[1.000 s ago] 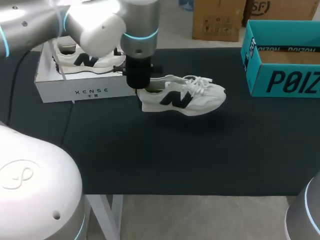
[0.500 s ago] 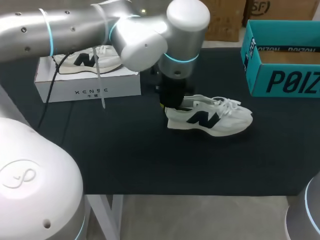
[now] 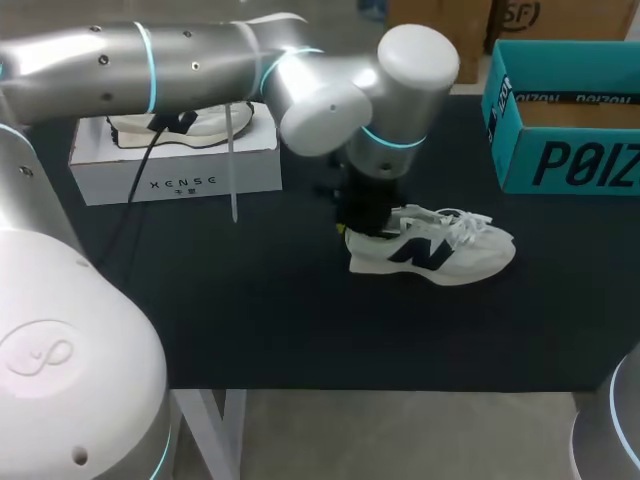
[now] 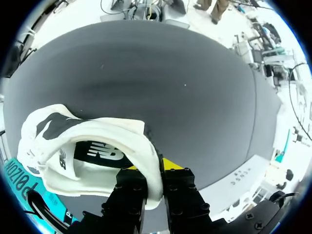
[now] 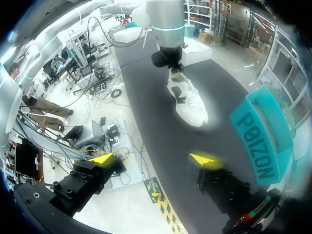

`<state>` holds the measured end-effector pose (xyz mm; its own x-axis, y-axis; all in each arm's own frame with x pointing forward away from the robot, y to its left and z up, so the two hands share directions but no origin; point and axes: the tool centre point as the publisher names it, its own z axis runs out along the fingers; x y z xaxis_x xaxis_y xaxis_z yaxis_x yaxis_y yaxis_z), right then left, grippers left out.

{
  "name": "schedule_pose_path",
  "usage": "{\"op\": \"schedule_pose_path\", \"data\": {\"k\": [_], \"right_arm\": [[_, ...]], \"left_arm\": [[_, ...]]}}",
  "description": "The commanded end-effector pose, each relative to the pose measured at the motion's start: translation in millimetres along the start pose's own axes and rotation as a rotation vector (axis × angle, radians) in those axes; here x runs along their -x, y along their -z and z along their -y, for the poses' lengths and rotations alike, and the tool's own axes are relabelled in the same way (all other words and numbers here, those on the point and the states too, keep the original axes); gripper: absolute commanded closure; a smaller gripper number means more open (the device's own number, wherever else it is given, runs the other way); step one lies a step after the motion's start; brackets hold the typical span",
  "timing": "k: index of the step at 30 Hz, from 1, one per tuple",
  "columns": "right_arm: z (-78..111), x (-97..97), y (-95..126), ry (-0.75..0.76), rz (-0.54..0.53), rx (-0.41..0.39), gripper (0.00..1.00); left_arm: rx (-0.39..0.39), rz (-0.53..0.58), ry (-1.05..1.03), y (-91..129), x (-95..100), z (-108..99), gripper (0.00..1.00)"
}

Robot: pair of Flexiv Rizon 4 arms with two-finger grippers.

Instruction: Take the shoe out of the shoebox, open the shoe tongue, remove and reinsert the insole, then place the shoe into the shoebox

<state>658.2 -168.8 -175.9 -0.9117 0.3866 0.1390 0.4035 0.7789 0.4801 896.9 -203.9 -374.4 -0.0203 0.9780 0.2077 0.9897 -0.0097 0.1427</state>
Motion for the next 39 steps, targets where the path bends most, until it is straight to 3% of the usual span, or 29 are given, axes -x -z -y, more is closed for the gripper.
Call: {"op": "schedule_pose_path", "data": {"k": [1, 2, 5, 8, 13, 17, 28, 34, 39], "right_arm": [[0.6, 0.0, -0.8, -0.001, 0.001, -0.002, 0.00], [0.6, 0.0, -0.8, -0.001, 0.001, -0.002, 0.00], [0.6, 0.0, -0.8, -0.001, 0.001, -0.002, 0.00], [0.6, 0.0, -0.8, -0.001, 0.001, -0.002, 0.00], [0.6, 0.0, -0.8, -0.001, 0.001, -0.002, 0.00], [0.6, 0.0, -0.8, -0.001, 0.001, -0.002, 0.00], [0.6, 0.0, -0.8, -0.001, 0.001, -0.002, 0.00], [0.6, 0.0, -0.8, -0.001, 0.001, -0.002, 0.00], [0.6, 0.0, -0.8, -0.001, 0.001, -0.002, 0.00]], "left_arm": [[-0.010, -0.024, -0.017, -7.8, 7.8, 8.1, 0.65], [-0.015, -0.031, -0.013, -9.2, 7.9, 9.2, 0.00], [-0.015, -0.019, -0.002, -6.5, 4.1, 10.8, 0.00], [0.012, -0.008, 0.029, 10.7, -7.7, 9.2, 0.00], [0.043, 0.028, 0.077, 51.4, -42.5, 5.7, 0.00], [0.066, 0.045, 0.112, 70.1, -75.9, 14.0, 0.00], [-0.117, 0.299, 0.246, 66.7, -154.1, 25.1, 0.00], [-0.150, 0.399, 0.341, 61.8, -164.2, 37.3, 0.00], [-0.185, 0.463, 0.415, 60.5, -156.3, 47.3, 0.00]]}}
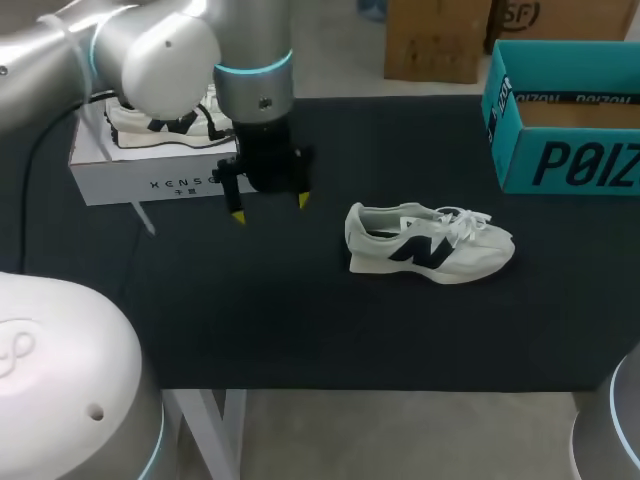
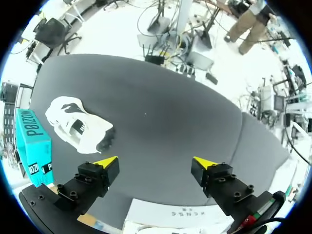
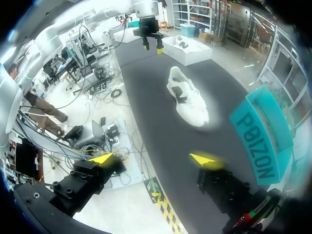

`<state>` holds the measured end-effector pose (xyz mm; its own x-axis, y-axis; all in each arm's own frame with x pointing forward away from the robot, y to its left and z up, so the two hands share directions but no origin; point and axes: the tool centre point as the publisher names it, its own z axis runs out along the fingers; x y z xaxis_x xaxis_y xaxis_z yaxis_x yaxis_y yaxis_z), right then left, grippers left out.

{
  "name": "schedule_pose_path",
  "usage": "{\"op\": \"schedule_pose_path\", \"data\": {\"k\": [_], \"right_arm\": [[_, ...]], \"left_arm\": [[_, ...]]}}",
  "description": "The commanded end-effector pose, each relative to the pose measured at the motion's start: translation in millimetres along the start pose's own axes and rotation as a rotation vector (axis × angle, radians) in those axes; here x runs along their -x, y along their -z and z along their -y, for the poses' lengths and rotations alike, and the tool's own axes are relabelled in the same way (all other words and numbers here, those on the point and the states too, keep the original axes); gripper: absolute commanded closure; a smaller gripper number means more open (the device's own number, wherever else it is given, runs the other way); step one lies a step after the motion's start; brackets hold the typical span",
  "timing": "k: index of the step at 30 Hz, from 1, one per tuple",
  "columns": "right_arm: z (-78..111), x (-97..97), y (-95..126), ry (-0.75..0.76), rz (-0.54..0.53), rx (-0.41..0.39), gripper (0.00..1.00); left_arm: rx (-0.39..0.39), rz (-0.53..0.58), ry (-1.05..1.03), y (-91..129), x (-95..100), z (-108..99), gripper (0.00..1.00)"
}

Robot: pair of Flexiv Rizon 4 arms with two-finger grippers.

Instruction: Take the shoe out of the shoebox, open the shoe tongue, remove and reinsert the insole, then place the shoe into the shoebox

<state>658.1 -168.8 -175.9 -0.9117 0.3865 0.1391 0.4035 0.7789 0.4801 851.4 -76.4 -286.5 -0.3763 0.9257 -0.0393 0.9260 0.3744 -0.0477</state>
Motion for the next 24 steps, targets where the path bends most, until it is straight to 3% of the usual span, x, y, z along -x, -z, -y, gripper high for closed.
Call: {"op": "schedule_pose_path", "data": {"k": [1, 11, 24], "right_arm": [[0.6, 0.0, -0.8, -0.001, 0.001, -0.002, 0.00], [0.6, 0.0, -0.8, -0.001, 0.001, -0.002, 0.00], [0.6, 0.0, -0.8, -0.001, 0.001, -0.002, 0.00]], "left_arm": [[-0.018, 0.242, 0.022, -6.0, -14.2, 9.6, 0.00], [-0.130, 0.341, 0.107, -28.8, 8.6, 21.3, 0.00], [-0.302, 0.396, 0.229, -57.3, 18.1, 18.1, 0.00]]}}
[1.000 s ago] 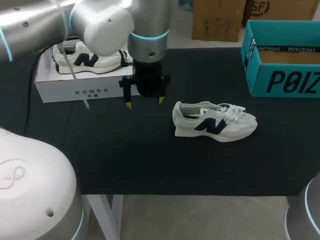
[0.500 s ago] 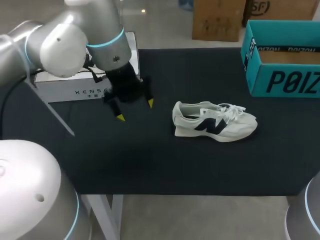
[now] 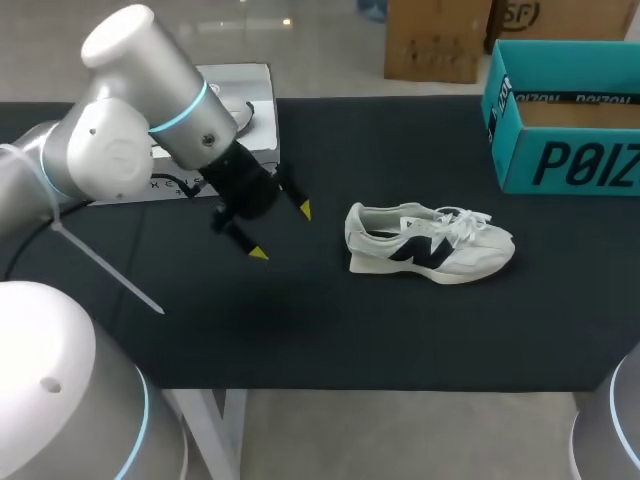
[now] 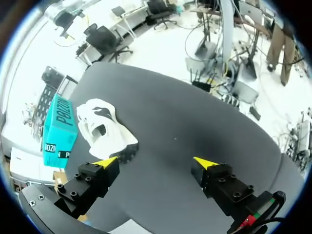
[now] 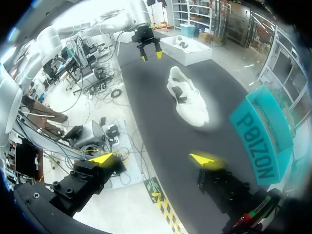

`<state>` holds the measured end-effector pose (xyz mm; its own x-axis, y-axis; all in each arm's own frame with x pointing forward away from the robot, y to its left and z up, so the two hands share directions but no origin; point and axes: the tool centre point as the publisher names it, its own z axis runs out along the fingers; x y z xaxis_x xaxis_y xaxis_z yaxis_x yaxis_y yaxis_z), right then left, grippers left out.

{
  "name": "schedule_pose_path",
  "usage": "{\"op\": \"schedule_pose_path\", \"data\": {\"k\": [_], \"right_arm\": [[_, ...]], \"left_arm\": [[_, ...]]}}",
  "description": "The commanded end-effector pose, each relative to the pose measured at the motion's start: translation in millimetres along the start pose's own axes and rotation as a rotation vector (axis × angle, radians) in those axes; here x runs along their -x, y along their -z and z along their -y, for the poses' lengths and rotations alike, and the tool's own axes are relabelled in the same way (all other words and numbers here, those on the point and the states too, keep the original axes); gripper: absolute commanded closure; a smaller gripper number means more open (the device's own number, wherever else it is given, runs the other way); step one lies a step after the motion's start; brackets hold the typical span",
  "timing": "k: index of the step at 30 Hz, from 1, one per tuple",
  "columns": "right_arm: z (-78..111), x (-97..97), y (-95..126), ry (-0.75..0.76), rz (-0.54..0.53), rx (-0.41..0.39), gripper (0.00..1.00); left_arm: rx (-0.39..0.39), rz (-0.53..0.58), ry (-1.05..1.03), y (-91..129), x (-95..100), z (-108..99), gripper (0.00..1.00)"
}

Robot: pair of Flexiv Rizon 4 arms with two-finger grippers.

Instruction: Take the shoe out of the shoebox, open the shoe tongue, remove and reinsert the insole, then place the shoe into the shoebox

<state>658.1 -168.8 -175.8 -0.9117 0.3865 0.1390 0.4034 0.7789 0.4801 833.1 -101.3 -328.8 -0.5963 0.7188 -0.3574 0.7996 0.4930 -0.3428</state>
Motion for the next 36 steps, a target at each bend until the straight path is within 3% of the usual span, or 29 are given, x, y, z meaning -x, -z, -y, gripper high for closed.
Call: {"op": "schedule_pose_path", "data": {"k": [1, 9, 12, 31, 33, 36], "right_arm": [[0.6, 0.0, -0.8, -0.001, 0.001, -0.002, 0.00], [0.6, 0.0, -0.8, -0.001, 0.001, -0.002, 0.00], [0.6, 0.0, -0.8, -0.001, 0.001, -0.002, 0.00], [0.6, 0.0, -0.8, -0.001, 0.001, -0.002, 0.00], [0.6, 0.0, -0.8, -0.001, 0.001, -0.002, 0.00], [0.6, 0.0, -0.8, -0.001, 0.001, -0.002, 0.00]], "left_arm": [[-0.055, 0.015, 0.018, -14.2, -0.2, -9.3, 0.00], [-0.178, 0.071, 0.071, -28.3, -6.2, -8.9, 0.00], [-0.045, -0.055, -0.234, -16.0, 17.7, 3.9, 0.00], [-0.045, -0.055, -0.234, -16.0, 17.7, 3.9, 0.00], [-0.153, 0.021, -0.182, -15.6, 12.9, 1.5, 0.00], [-0.392, 0.181, -0.108, -15.6, 7.5, 1.8, 0.00]]}}
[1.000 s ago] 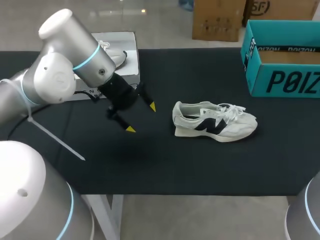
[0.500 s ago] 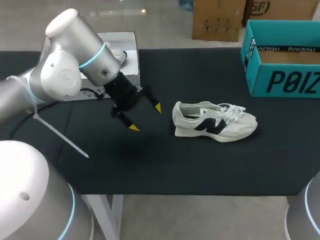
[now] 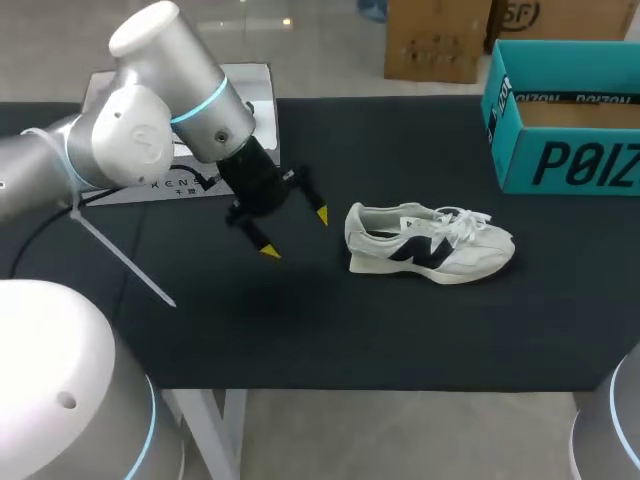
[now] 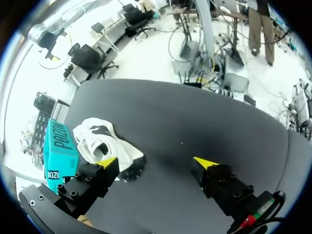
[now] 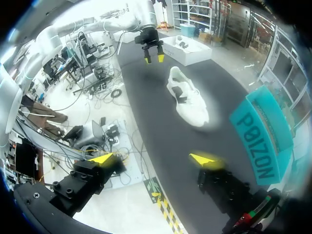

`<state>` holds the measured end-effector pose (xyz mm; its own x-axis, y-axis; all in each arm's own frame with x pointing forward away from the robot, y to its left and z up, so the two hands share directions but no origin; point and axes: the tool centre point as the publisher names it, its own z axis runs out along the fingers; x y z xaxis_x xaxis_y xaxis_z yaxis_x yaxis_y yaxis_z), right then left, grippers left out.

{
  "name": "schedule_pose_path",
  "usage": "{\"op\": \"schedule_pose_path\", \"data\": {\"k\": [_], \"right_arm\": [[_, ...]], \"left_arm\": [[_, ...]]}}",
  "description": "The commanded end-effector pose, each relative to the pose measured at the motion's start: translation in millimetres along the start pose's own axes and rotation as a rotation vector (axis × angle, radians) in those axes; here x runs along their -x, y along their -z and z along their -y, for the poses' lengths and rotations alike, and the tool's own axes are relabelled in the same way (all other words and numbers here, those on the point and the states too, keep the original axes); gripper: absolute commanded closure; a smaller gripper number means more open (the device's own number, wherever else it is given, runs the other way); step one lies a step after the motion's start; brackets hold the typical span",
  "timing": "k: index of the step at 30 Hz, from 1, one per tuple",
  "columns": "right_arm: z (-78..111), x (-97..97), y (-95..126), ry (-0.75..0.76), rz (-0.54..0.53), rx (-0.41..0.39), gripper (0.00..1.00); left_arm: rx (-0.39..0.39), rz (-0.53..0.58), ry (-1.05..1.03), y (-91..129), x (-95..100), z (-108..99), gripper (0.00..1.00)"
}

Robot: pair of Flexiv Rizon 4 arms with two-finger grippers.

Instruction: Take the shoe out of the shoebox, open the shoe tongue, remove and reinsert the insole, then place the shoe into the shoebox

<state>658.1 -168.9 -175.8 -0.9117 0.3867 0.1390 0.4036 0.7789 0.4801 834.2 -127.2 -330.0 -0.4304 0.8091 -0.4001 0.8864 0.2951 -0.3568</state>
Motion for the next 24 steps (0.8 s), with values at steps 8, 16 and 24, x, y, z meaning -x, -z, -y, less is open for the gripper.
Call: {"op": "schedule_pose_path", "data": {"k": [8, 16, 24], "right_arm": [[0.6, 0.0, -0.8, 0.000, 0.001, -0.002, 0.00], [0.6, 0.0, -0.8, 0.000, 0.001, -0.002, 0.00], [0.6, 0.0, -0.8, 0.000, 0.001, -0.002, 0.00]], "left_arm": [[-0.575, 0.576, 0.216, -1.7, -27.6, -7.7, 0.00], [-0.629, 0.642, 0.310, -3.7, -27.1, -3.3, 0.00], [-0.714, 0.664, 0.376, -9.8, -26.2, -0.7, 0.00]]}}
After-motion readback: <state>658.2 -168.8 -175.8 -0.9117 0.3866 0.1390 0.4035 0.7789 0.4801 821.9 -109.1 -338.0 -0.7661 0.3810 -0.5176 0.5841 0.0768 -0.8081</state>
